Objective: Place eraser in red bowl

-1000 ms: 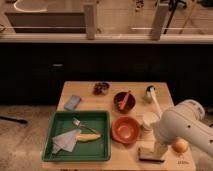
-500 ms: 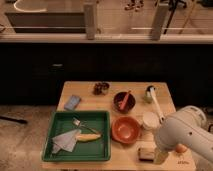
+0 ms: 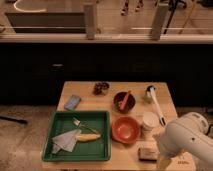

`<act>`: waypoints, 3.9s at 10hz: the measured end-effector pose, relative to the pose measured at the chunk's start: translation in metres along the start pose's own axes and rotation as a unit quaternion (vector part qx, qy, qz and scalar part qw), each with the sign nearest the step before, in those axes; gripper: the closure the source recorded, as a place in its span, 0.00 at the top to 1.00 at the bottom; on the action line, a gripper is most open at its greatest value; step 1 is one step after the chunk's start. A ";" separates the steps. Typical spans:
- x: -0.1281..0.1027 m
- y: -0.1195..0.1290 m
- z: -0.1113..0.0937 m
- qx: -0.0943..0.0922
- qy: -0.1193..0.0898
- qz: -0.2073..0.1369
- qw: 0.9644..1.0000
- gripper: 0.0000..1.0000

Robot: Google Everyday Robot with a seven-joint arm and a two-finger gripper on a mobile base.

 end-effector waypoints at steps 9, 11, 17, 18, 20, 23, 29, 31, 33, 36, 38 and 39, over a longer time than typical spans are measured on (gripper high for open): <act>0.024 -0.010 0.037 -0.013 0.012 0.021 1.000 0.80; 0.025 -0.015 0.046 -0.017 0.014 0.021 1.000 0.80; 0.009 -0.014 0.077 -0.036 0.018 0.013 0.999 0.80; 0.007 -0.013 0.079 -0.037 0.017 0.013 0.999 0.80; 0.003 -0.011 0.082 -0.039 0.017 0.012 0.999 0.77; 0.002 -0.009 0.087 -0.044 0.015 0.015 0.999 0.49; 0.008 -0.007 0.091 -0.047 0.007 0.018 0.999 0.00; 0.008 -0.010 0.075 -0.031 0.004 0.015 0.999 0.00; 0.010 -0.011 0.058 -0.017 0.000 0.013 1.000 0.00; 0.010 -0.016 0.035 0.004 -0.007 0.008 1.000 0.00; 0.010 -0.022 0.021 0.018 -0.011 0.007 1.000 0.00; 0.008 -0.027 0.016 0.023 -0.014 0.005 1.000 0.00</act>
